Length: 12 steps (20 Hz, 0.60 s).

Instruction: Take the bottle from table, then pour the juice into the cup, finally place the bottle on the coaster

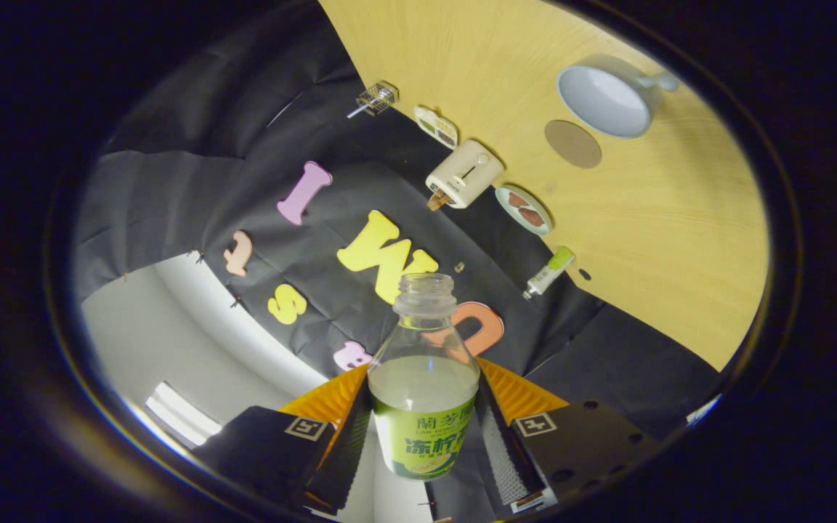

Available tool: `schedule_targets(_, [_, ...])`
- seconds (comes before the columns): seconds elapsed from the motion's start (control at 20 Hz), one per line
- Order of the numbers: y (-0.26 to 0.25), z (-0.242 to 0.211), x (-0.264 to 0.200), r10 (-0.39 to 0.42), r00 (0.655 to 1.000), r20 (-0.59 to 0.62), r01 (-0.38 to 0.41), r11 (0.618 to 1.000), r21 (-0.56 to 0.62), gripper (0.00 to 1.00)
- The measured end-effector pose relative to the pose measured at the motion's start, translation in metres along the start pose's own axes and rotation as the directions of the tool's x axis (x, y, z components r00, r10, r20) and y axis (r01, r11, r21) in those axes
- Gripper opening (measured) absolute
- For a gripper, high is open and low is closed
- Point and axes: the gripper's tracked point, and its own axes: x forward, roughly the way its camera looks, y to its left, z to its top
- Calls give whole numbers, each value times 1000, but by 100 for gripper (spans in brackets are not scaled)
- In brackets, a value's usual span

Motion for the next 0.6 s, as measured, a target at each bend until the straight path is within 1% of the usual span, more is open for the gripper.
schedule_targets(0.2, [-3,1,0,-4,1000,5,4,1000,-9,78])
schedule_targets(0.35, [-8,11,-1,-13,999,33,16,997,-70,78])
schedule_targets(0.5, [-28,15,-2,-77,996,37,82,984,-158,78])
schedule_targets(0.6, [-40,18,-2,-113,993,38,118,967,-226,78])
